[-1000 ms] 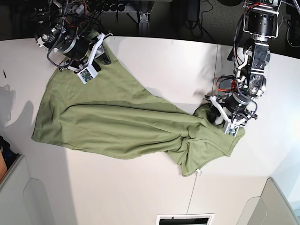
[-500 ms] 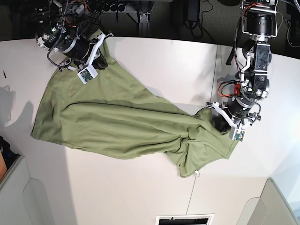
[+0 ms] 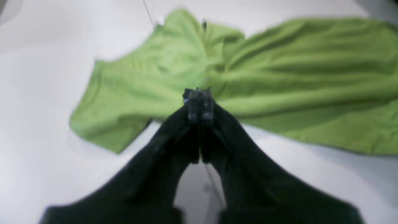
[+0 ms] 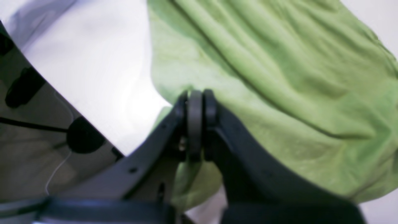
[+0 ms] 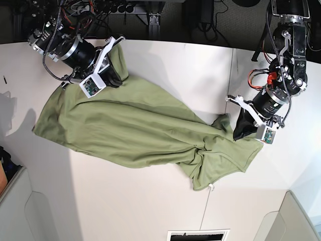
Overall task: Layout the t-shirt on the table in an organized manner, then fold the t-shirt properly
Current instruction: 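Regrasp the shirt edges with both grippers, then pull the shirt taut between both grippers, moving them apart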
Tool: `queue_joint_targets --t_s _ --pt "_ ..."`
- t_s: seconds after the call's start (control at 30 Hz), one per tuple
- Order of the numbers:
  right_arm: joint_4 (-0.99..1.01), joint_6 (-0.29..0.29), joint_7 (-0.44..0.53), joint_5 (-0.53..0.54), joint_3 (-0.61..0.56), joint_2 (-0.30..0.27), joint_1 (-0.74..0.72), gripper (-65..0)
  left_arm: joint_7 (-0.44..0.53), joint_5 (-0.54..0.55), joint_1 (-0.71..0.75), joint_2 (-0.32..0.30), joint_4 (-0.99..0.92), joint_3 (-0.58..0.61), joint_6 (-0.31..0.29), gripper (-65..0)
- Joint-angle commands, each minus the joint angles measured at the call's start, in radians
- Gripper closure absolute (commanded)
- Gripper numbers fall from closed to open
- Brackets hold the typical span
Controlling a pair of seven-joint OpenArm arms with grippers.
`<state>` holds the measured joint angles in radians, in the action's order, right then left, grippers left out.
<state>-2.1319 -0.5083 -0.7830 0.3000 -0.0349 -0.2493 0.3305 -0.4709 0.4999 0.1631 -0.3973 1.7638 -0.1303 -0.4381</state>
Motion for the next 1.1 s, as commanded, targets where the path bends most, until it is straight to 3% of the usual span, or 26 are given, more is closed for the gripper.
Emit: queue_joint_targets --t_s 0.0,0.07,0.1,0.2,0.27,0.43,0.6,0.63,0.7,0.73,0.77,0.8,0.93,1.07 --pt "-0.019 -0.004 0.019 0.010 0.003 -0.006 0.003 0.0 0.042 -0.007 -0.019 -0.013 -0.010 -0.008 0.006 -14.1" --pt "-0.019 -0.004 0.019 -0.013 0.003 -0.006 0.011 0.0 0.076 -0.043 -0.038 -0.013 -0.070 -0.008 0.046 -30.1" --pt "-0.018 -0.004 0.019 -0.026 0.003 -0.006 0.015 0.0 0.089 -0.043 -0.054 -0.013 -0.105 -0.008 0.085 -34.5" --pt "-0.018 -0.004 0.020 -0.042 0.014 -0.006 0.037 0.0 0.083 0.062 -0.122 -0.012 -0.227 -0.008 0.238 -35.3" --pt "-0.018 -0.004 0.019 -0.042 0.025 -0.006 0.053 0.0 0.061 0.119 -0.180 0.004 -0.324 -0.011 0.243 -35.2" --pt "-0.018 -0.004 0.024 -0.038 0.029 -0.005 0.060 0.0 0.039 0.170 -0.302 0.033 -0.528 -0.014 0.201 -35.3" --pt "-0.018 -0.004 0.024 -0.038 0.029 -0.005 0.061 0.0 0.045 0.147 -0.339 0.055 -0.626 -0.014 0.186 -34.2" --pt "-0.018 -0.004 0.024 -0.038 0.029 -0.005 0.060 0.0 0.051 0.134 -0.340 0.064 -0.632 -0.014 0.182 -29.2" --pt "-0.018 -0.004 0.035 -0.038 0.029 -0.005 0.060 0.0 0.056 0.100 -0.340 0.078 -0.634 -0.014 0.180 -6.9" --pt "-0.018 -0.004 0.043 -0.038 0.029 -0.005 0.058 0.0 0.058 0.098 -0.340 0.082 -0.634 -0.014 0.180 0.0" --pt "-0.018 -0.004 0.050 -0.038 0.029 -0.005 0.058 0.0 0.067 0.098 -0.340 0.082 -0.634 -0.014 0.179 0.0" --pt "-0.018 -0.004 0.055 -0.038 0.029 -0.005 0.058 0.0 0.075 0.103 -0.340 0.081 -0.634 -0.014 0.163 0.0" --pt "-0.018 -0.004 0.056 -0.039 0.029 -0.005 0.058 0.0 0.093 0.205 -0.340 0.047 -0.620 -0.018 -0.027 0.0" --pt "-0.018 -0.004 0.052 -0.038 0.029 -0.005 0.058 0.0 0.053 0.322 -0.340 0.002 -0.564 -0.092 -0.095 0.0"
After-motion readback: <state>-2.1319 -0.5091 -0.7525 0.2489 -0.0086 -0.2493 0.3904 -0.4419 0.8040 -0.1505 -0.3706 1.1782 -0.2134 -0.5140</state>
